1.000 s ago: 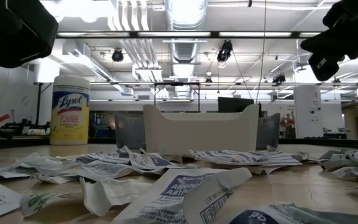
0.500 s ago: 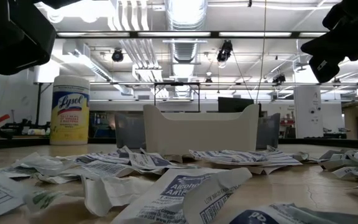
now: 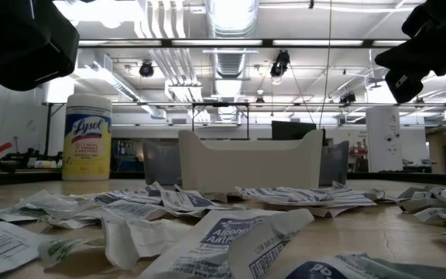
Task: Pick & Place First Aid Supplies
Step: Put the alcohol pad into the bottom left black bin
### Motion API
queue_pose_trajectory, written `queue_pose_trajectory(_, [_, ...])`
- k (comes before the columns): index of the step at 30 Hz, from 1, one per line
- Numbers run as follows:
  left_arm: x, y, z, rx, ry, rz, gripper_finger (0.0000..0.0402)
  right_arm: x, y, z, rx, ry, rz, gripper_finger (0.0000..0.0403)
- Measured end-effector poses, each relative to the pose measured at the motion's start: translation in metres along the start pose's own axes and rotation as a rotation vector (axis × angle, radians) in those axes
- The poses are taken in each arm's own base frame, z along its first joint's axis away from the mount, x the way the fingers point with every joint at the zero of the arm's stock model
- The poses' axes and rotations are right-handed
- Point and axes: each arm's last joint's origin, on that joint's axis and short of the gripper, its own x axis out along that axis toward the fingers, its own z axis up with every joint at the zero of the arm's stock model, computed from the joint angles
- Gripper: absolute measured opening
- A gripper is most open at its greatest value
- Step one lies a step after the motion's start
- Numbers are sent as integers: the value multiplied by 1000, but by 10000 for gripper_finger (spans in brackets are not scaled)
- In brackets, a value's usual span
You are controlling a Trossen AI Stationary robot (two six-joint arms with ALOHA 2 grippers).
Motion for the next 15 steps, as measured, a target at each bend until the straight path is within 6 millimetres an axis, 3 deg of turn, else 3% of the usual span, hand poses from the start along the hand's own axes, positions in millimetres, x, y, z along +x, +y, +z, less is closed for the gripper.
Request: queue_pose_trajectory(15, [2,1,1,-5,-2,-3,82,0,0,0,0,0,0,8])
